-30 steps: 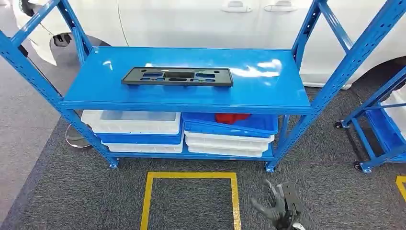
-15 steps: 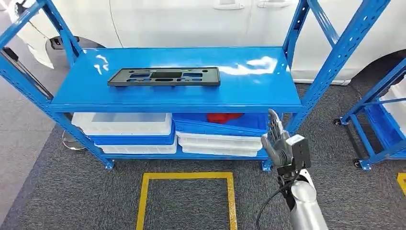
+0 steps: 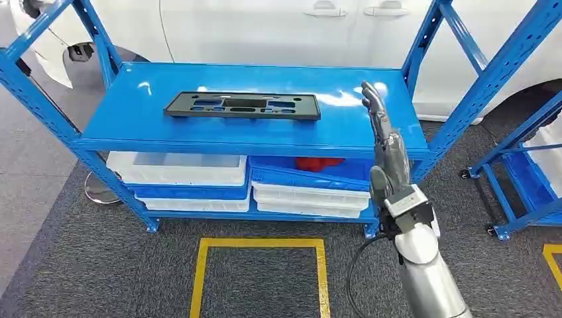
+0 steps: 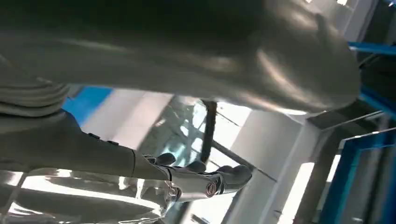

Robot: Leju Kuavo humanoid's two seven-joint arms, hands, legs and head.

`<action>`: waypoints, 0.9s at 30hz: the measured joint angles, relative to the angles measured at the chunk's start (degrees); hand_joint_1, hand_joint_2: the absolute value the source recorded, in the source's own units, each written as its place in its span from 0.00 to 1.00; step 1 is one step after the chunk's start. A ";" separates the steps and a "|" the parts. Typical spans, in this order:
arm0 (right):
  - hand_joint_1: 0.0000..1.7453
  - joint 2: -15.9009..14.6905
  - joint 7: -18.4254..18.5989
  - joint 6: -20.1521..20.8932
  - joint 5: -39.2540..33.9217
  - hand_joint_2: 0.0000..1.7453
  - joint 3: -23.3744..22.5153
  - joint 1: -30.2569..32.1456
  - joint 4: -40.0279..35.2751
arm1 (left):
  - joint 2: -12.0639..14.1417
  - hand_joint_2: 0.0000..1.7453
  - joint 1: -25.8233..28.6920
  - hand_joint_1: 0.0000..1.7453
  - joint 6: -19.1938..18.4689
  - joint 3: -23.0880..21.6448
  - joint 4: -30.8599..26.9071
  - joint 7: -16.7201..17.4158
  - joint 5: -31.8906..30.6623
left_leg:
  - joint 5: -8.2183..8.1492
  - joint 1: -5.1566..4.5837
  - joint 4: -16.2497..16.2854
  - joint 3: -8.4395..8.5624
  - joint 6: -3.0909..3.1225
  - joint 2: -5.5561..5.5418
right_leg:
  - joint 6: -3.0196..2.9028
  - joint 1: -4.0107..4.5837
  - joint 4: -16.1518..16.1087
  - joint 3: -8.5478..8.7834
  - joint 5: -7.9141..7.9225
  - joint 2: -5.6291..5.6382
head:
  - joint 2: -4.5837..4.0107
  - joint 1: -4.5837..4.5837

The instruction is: Take the parts from the cabinet and place them on the table.

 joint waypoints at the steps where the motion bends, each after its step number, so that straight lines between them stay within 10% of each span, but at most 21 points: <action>1: 0.00 -0.54 -0.02 -0.95 1.21 0.00 1.23 -0.55 -1.02 | 0.00 0.00 -0.13 0.00 0.00 0.08 0.04 -0.22 -0.20 | -0.19 -0.07 0.11 0.22 -0.11 -0.03 | -0.43 0.14 -5.66 2.69 2.72 -0.01 | 0.00 0.02; 3: 0.00 -1.42 0.04 -2.70 3.57 0.00 3.22 -1.45 -2.20 | -0.09 0.00 -0.43 0.00 0.00 0.17 0.17 -0.83 -0.68 | -0.60 -0.52 0.55 0.05 -0.64 -0.14 | -1.20 0.57 -10.87 4.92 2.70 -0.19 | 0.00 -0.05; 8: 0.00 -2.58 0.15 -4.54 6.62 0.00 6.64 -2.02 -3.25 | -0.04 0.00 -0.82 0.00 -0.13 1.05 0.31 -1.75 -0.83 | -1.61 -0.33 1.31 0.13 -2.16 -0.01 | -2.22 0.03 -12.10 6.06 2.98 -0.14 | 0.00 -0.11; 12: 0.00 -2.68 0.31 -4.39 6.77 0.00 8.78 -2.50 -2.97 | -0.02 0.00 -0.83 0.00 0.00 1.57 0.59 -1.81 -0.83 | -7.39 0.27 17.63 -9.12 -3.20 -0.02 | -2.68 -0.05 -12.12 6.69 2.23 -0.16 | 0.00 -0.50; 14: 0.00 -2.91 0.31 -4.37 6.77 0.00 9.13 -2.48 -2.64 | -0.04 0.00 -0.70 0.00 -0.07 1.62 0.66 -1.81 -0.83 | -4.41 0.59 16.22 -9.60 -3.43 -0.01 | -2.39 -0.20 -12.07 7.39 1.59 -0.07 | 0.00 -0.52; 17: 0.00 -3.10 0.31 -4.37 6.75 0.00 9.20 -2.50 -2.16 | -0.04 0.00 -0.66 0.00 -0.15 1.79 0.72 -1.86 -0.83 | 3.46 1.06 1.88 -3.71 -3.55 0.11 | -1.39 -0.43 -12.07 9.19 -0.03 -0.13 | -0.02 -0.52; 23: 0.00 -3.58 0.44 -4.50 6.64 0.00 9.68 -2.71 -1.77 | -0.20 0.00 -0.63 0.00 -0.39 1.86 1.09 -2.01 -0.87 | 0.88 0.66 0.08 -1.58 -0.46 -0.17 | 0.54 -0.33 -10.18 8.90 -0.45 -0.06 | 0.00 -0.37; 27: 0.00 -4.06 0.39 -4.54 6.57 0.00 9.94 -3.02 -1.33 | -0.37 0.00 -0.86 0.00 -0.87 1.88 1.09 -2.29 -1.18 | -0.57 0.19 -0.02 0.03 0.63 -0.22 | 0.43 -0.08 5.86 -1.88 -5.57 -0.09 | 0.00 0.02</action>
